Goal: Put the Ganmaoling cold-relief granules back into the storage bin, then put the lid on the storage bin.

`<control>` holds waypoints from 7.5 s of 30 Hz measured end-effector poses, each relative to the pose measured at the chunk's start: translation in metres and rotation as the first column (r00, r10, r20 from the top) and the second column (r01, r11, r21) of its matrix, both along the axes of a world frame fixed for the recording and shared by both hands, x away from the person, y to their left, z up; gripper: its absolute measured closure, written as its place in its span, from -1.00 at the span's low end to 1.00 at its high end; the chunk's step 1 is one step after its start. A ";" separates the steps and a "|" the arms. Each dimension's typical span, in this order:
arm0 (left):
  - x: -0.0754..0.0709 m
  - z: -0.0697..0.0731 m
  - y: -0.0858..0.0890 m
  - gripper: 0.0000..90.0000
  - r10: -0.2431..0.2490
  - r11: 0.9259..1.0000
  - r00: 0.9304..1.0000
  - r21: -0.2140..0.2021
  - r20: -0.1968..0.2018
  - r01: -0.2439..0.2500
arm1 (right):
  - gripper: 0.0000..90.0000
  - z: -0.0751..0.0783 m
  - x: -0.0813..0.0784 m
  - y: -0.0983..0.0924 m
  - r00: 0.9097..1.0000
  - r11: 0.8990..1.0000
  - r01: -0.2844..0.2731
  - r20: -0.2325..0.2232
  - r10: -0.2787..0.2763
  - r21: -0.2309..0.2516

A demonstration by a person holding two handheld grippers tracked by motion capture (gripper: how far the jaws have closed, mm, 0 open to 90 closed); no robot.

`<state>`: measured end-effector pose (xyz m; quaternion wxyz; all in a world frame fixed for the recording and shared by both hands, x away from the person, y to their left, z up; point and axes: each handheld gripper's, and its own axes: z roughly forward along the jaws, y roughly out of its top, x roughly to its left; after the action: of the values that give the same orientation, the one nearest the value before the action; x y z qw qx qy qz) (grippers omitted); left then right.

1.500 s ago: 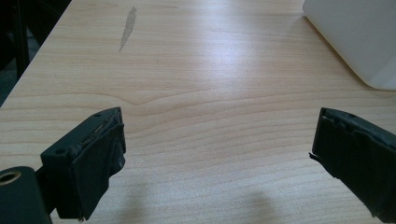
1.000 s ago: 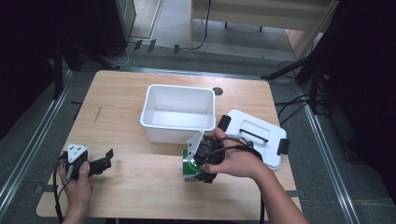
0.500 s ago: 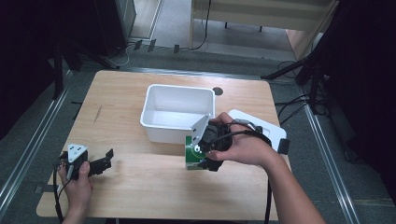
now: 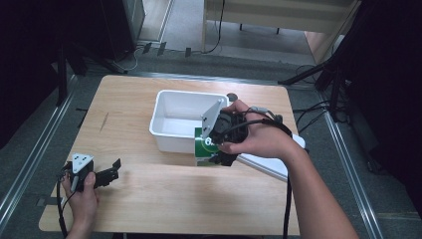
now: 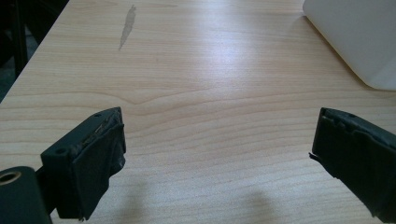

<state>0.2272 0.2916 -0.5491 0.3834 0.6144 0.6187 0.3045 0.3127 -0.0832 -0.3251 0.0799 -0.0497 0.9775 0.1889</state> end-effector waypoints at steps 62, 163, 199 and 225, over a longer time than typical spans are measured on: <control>-0.001 0.000 0.001 -0.93 -0.011 1.000 1.000 -0.018 0.007 0.011 | -0.66 -0.065 0.139 0.017 0.983 0.982 0.183 0.023 -0.183 -0.040; -0.001 0.000 0.001 -0.93 -0.010 1.000 1.000 -0.016 0.004 0.010 | -1.00 -0.056 0.115 -0.104 0.903 0.903 0.429 0.023 -0.430 0.009; -0.001 0.000 0.000 -0.93 -0.012 1.000 1.000 -0.006 0.002 0.012 | 0.35 -0.129 0.090 -0.178 0.832 0.832 0.548 -0.048 -0.553 -0.086; 0.000 0.000 -0.001 -0.93 -0.011 1.000 1.000 -0.004 -0.002 0.011 | 0.89 -0.130 0.104 -0.182 0.847 0.842 0.526 -0.009 -0.531 -0.122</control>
<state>0.2267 0.2910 -0.5495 0.3856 0.6174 0.6163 0.3004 0.4167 -0.2653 -0.4555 0.1053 0.2211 0.9640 0.1041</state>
